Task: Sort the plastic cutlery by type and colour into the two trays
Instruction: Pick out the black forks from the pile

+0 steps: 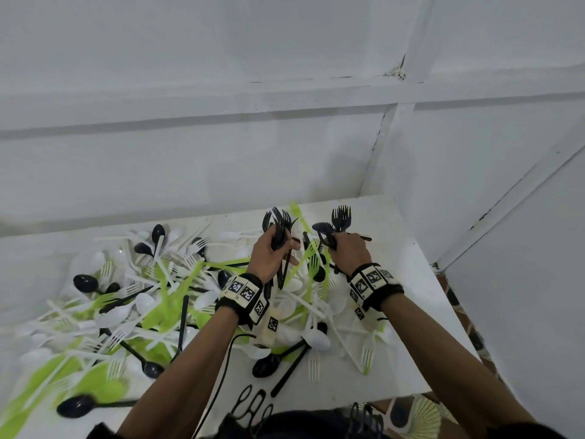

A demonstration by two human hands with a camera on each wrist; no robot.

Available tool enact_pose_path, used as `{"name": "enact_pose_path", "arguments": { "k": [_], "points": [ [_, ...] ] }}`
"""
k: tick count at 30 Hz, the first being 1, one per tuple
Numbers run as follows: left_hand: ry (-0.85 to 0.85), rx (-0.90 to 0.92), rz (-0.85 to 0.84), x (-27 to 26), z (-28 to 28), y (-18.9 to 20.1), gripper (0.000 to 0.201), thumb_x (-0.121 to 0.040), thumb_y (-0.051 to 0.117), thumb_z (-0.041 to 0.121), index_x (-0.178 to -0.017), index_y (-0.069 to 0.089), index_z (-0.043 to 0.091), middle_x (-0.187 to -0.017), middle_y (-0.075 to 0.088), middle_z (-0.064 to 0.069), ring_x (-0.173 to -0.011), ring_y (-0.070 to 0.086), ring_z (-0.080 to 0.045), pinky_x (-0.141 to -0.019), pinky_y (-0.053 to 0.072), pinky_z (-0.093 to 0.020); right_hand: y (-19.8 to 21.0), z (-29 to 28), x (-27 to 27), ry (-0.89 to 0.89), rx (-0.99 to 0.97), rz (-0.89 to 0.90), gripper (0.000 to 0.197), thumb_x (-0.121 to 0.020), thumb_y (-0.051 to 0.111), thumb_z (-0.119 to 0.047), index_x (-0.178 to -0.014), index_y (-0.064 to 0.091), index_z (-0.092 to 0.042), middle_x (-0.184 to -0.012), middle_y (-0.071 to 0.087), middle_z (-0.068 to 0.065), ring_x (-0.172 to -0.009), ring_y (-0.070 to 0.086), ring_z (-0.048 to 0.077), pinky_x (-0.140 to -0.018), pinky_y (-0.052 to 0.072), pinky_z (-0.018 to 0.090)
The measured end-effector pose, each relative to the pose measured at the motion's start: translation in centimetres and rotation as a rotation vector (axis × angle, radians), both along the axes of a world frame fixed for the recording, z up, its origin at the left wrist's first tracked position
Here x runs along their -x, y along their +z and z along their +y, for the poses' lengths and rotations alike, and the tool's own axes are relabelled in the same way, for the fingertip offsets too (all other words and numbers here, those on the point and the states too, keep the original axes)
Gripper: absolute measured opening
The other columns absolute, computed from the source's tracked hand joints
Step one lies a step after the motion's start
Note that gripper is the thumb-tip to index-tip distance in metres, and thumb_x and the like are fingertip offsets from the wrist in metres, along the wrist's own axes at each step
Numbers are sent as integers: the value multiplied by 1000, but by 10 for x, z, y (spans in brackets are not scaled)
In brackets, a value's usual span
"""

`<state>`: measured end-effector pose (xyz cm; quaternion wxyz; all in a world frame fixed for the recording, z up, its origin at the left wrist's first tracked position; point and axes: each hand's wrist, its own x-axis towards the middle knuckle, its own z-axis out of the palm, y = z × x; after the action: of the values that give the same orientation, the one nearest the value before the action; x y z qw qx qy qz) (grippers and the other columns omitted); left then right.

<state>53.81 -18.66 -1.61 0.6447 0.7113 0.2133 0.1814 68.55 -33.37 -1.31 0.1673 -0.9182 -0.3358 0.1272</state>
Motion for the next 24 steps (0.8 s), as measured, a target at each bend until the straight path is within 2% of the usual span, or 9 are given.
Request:
{"name": "enact_pose_path", "arguments": {
  "k": [3, 6, 8, 10, 14, 19, 22, 24],
  "points": [
    [-5, 16, -9, 5, 2, 1, 9, -101, 59, 4, -99, 53, -2, -97, 74, -20, -61, 69, -34, -61, 58, -33, -6, 5, -2, -10, 33, -29, 22, -94, 66, -26, -102, 73, -7, -97, 72, 17, -94, 66, 35, -69, 45, 34],
    [-40, -12, 14, 9, 5, 1, 7, -101, 59, 6, -96, 56, 3, -97, 74, -18, -59, 69, -30, -61, 57, -32, -10, 9, -5, -56, 53, -3, 29, -96, 63, -33, -96, 74, -6, -89, 71, 17, -88, 68, 36, -62, 44, 34],
    [-42, -31, 28, 11, 7, -2, 7, -102, 59, 7, -97, 56, 3, -94, 75, -16, -58, 69, -33, -64, 58, -37, -11, 13, -4, -99, 45, 21, 33, -97, 62, -37, -97, 74, -6, -91, 71, 18, -89, 68, 38, -64, 50, 37],
    [-27, -37, 36, 12, 8, -5, 5, -101, 58, 5, -98, 56, 3, -92, 75, -14, -57, 69, -33, -66, 58, -38, -10, 17, -2, -141, 38, 30, 37, -96, 63, -42, -101, 73, -7, -96, 70, 19, -92, 68, 40, -72, 54, 41],
    [-29, -58, 42, 13, 9, -5, 4, -101, 58, 5, -99, 56, 2, -91, 76, -9, -60, 70, -36, -70, 59, -44, -10, 21, 0, -162, 64, 43, 41, -96, 62, -48, -103, 72, -8, -100, 71, 17, -95, 67, 37, -72, 51, 37],
    [-35, -59, 50, 15, 12, -5, 5, -101, 58, 6, -97, 56, 3, -90, 76, -9, -58, 69, -34, -68, 58, -41, -9, 17, -1, -167, 41, 56, 36, -92, 66, -42, -95, 73, -7, -93, 72, 17, -92, 68, 35, -66, 45, 32],
    [-50, -53, 51, 16, 13, -5, 6, -101, 57, 4, -95, 56, 6, -90, 75, -11, -58, 68, -33, -66, 57, -37, -3, 16, -1, -109, 70, 41, 41, -94, 64, -45, -102, 72, -6, -99, 71, 20, -97, 67, 36, -73, 51, 36],
    [-42, -64, 50, 17, 13, -4, 10, -101, 57, 4, -94, 57, 10, -91, 75, -11, -59, 69, -34, -66, 57, -36, 3, 12, 0, -51, 102, -4, 37, -94, 65, -42, -107, 70, -7, -104, 70, 19, -100, 65, 35, -75, 50, 37]
  ]
}}
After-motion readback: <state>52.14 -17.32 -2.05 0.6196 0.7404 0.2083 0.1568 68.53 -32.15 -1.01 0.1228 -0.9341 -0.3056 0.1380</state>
